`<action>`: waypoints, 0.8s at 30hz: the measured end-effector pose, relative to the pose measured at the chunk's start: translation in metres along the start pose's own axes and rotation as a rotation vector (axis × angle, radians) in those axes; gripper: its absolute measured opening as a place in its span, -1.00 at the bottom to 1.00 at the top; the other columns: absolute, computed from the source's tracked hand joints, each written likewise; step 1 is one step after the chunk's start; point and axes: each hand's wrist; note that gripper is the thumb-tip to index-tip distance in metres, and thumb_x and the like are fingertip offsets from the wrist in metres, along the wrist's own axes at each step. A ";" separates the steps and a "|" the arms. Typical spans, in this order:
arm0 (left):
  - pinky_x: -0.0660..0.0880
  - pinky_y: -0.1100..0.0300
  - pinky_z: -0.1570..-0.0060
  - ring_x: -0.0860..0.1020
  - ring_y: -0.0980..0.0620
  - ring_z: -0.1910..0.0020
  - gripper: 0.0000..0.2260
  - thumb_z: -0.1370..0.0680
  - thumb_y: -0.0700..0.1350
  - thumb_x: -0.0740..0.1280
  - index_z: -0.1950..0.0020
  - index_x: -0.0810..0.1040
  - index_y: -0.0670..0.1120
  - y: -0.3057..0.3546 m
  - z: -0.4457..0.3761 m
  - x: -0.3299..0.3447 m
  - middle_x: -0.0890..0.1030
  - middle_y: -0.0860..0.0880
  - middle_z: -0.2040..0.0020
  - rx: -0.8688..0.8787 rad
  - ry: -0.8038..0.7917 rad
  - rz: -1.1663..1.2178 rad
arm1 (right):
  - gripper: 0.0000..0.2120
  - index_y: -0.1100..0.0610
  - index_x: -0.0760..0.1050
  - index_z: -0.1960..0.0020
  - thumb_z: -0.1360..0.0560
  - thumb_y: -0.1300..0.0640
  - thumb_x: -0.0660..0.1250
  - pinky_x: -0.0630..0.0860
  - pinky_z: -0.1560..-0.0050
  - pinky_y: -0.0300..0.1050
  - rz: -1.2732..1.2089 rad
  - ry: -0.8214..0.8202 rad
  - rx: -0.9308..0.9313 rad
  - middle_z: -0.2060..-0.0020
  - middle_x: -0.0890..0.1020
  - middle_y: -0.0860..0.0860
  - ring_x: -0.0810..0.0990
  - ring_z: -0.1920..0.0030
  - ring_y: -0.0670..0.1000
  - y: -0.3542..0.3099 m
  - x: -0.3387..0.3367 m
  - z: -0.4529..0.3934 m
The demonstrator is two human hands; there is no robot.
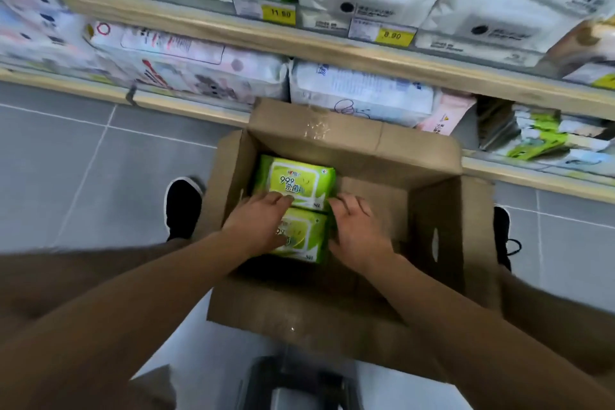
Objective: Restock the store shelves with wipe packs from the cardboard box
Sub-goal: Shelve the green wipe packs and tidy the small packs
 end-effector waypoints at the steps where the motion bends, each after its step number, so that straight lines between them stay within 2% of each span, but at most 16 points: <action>1: 0.28 -0.08 -0.35 0.29 -0.13 -0.39 -0.26 -0.43 0.14 0.38 -0.51 0.13 0.01 -0.001 -0.004 0.008 0.29 -0.05 -0.46 -0.008 -0.035 -0.002 | -0.34 0.08 0.21 -0.46 -0.43 0.01 0.33 0.26 -0.40 0.08 -0.006 -0.015 0.011 -0.41 0.26 0.08 0.25 -0.39 0.16 0.003 0.008 -0.002; 6: 0.24 -0.16 -0.37 0.13 -0.14 -0.46 -0.20 -0.39 0.09 0.45 -0.50 0.10 0.01 -0.011 -0.024 0.040 0.17 -0.04 -0.50 -0.088 -0.168 -0.006 | -0.39 0.08 0.24 -0.44 -0.44 0.02 0.31 0.36 -0.29 0.01 -0.028 -0.081 0.050 -0.40 0.28 0.05 0.35 -0.32 0.16 0.008 0.036 -0.009; 10: 0.21 -0.17 -0.37 0.04 -0.23 -0.49 -0.14 -0.43 -0.02 0.45 -0.55 -0.03 0.00 -0.013 -0.035 0.056 0.08 -0.07 -0.53 -0.114 -0.255 -0.019 | -0.34 0.09 0.23 -0.45 -0.40 0.01 0.34 0.38 -0.30 0.09 -0.043 -0.152 0.057 -0.39 0.29 0.06 0.35 -0.34 0.17 0.015 0.054 -0.015; 13: 0.27 -0.21 -0.30 0.11 -0.23 -0.44 -0.22 -0.46 -0.05 0.42 -0.54 0.02 0.01 -0.009 -0.043 0.059 0.15 -0.08 -0.48 -0.135 -0.236 -0.051 | -0.33 0.09 0.25 -0.44 -0.38 0.01 0.36 0.38 -0.29 0.09 -0.018 -0.181 0.055 -0.38 0.31 0.06 0.33 -0.35 0.17 0.022 0.060 -0.017; 16: 0.31 -0.29 -0.24 0.18 -0.21 -0.35 -0.20 -0.35 -0.01 0.50 -0.47 0.13 0.03 -0.007 -0.046 0.065 0.23 -0.05 -0.38 -0.122 -0.216 -0.073 | -0.35 0.10 0.25 -0.43 -0.40 0.01 0.35 0.34 -0.26 0.03 0.017 -0.199 0.060 -0.38 0.30 0.08 0.35 -0.33 0.18 0.031 0.063 -0.014; 20: 0.30 -0.29 -0.25 0.20 -0.20 -0.32 -0.28 -0.40 -0.03 0.42 -0.47 0.14 0.09 0.026 -0.050 0.079 0.24 -0.03 -0.36 -0.011 -0.168 -0.039 | -0.27 0.10 0.25 -0.43 -0.34 -0.04 0.43 0.34 -0.27 0.03 0.013 -0.215 0.085 -0.37 0.30 0.10 0.35 -0.32 0.20 0.047 0.066 -0.008; 24: 0.32 -0.23 -0.25 0.22 -0.20 -0.32 -0.39 -0.46 -0.06 0.35 -0.46 0.19 0.06 0.068 -0.054 0.088 0.27 -0.06 -0.35 0.129 -0.095 -0.014 | -0.13 0.08 0.16 -0.48 -0.30 -0.10 0.48 0.31 -0.30 0.03 0.031 -0.292 0.123 -0.39 0.24 0.08 0.29 -0.35 0.18 0.064 0.069 -0.004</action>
Point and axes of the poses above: each hand's wrist, its own z-axis away from the middle knuckle, its own x-axis out of the palm, y = z × x
